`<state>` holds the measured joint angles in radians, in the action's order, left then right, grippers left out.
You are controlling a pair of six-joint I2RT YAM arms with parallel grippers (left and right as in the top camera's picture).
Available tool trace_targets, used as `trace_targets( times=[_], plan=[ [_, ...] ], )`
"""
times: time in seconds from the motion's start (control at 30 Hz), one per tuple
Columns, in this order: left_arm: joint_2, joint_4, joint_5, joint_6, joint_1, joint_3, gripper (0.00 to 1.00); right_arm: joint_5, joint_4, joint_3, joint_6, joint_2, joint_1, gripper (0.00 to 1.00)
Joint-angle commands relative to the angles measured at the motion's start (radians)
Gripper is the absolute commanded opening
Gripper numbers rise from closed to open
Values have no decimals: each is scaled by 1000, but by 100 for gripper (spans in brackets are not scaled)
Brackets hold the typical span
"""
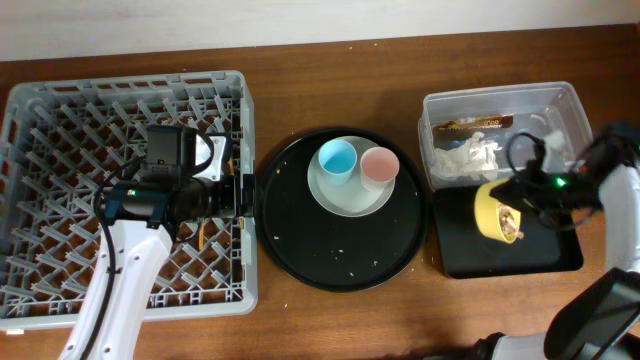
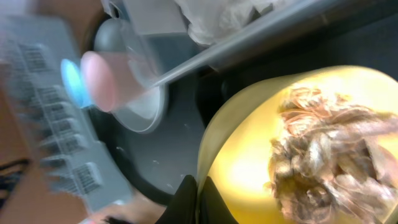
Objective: Sort waste into correct bins and load items into the dishwasher rack
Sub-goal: 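Lift the yellow bowl with the right gripper and tip scraps onto black tray, then return the empty yellow bowl to the round tray with the right gripper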
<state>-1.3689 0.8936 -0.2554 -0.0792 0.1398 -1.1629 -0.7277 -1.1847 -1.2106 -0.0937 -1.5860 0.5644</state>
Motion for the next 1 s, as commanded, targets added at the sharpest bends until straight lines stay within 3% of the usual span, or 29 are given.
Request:
trace_targets(
  times=[0.0, 0.1, 0.33, 0.43, 0.47, 0.5, 0.53, 0.6, 0.7, 0.77, 0.83, 0.9, 0.97],
  plan=[
    [2, -2, -11, -6, -1, -8, 99, -285, 64, 116, -94, 14, 136, 4],
    [2, -1, -11, -6, -1, -8, 99, -520, 207, 298, -94, 13, 264, 4],
    [2, -1, -11, -6, -1, -8, 99, -821, 191, 320, -89, 13, 425, 4],
    [2, -2, -11, -6, -1, -8, 99, -824, 232, 319, 18, 13, 425, 4],
    [2, -2, -11, -6, -1, -8, 99, -824, 323, 319, 138, 13, 424, 4],
    [2, -1, -11, -6, -1, -8, 99, -824, 292, 319, 180, 13, 424, 4],
    [2, -1, -11, -6, -1, -8, 99, -824, 312, 319, 180, 13, 424, 4],
    [2, -2, -11, -6, -1, -8, 99, -824, 182, 319, 180, 14, 423, 4],
    [2, -2, -11, -6, -1, -8, 99, -824, 185, 316, 177, 28, 423, 4],
    [2, -2, -11, -6, -1, -8, 99, -658, 130, 260, 177, 131, 411, 4],
    [2, -1, -11, -6, -1, -8, 99, -351, 27, 133, 179, 317, 281, 4],
    [2, -2, -11, -6, -1, -8, 99, -70, -28, 16, 269, 484, 20, 4],
    [2, -2, -11, -6, -1, -8, 99, 314, 0, -2, 448, 614, -421, 4]
  ],
)
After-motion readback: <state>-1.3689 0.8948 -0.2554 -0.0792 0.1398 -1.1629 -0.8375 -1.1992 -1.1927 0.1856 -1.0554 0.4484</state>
